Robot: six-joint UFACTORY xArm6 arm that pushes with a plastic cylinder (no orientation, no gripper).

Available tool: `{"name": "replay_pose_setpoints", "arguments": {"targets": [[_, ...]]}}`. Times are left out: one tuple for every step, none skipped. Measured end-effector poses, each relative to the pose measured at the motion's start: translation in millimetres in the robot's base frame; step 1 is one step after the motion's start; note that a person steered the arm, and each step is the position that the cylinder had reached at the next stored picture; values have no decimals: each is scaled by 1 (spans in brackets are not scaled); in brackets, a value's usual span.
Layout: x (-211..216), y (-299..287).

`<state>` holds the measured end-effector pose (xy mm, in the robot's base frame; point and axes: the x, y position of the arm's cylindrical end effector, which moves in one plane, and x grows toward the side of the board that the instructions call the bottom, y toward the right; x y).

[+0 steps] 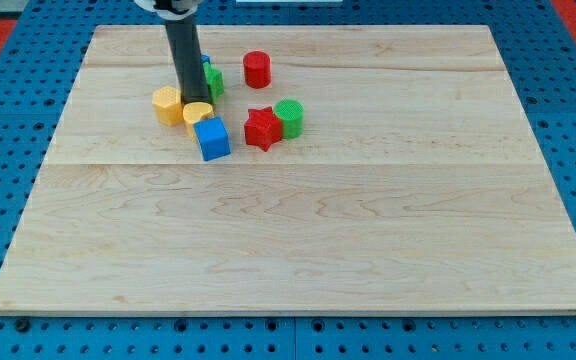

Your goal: Move the green star with red circle to the top of the yellow hexagon

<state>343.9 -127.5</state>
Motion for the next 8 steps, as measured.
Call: {"name": "replay_pose_setpoints", "arguments": {"targets": [[4, -29], [4, -5], [-1, 72], [-5, 137], [-4, 165], [-19, 210], [-36, 229], [-53, 266]]}}
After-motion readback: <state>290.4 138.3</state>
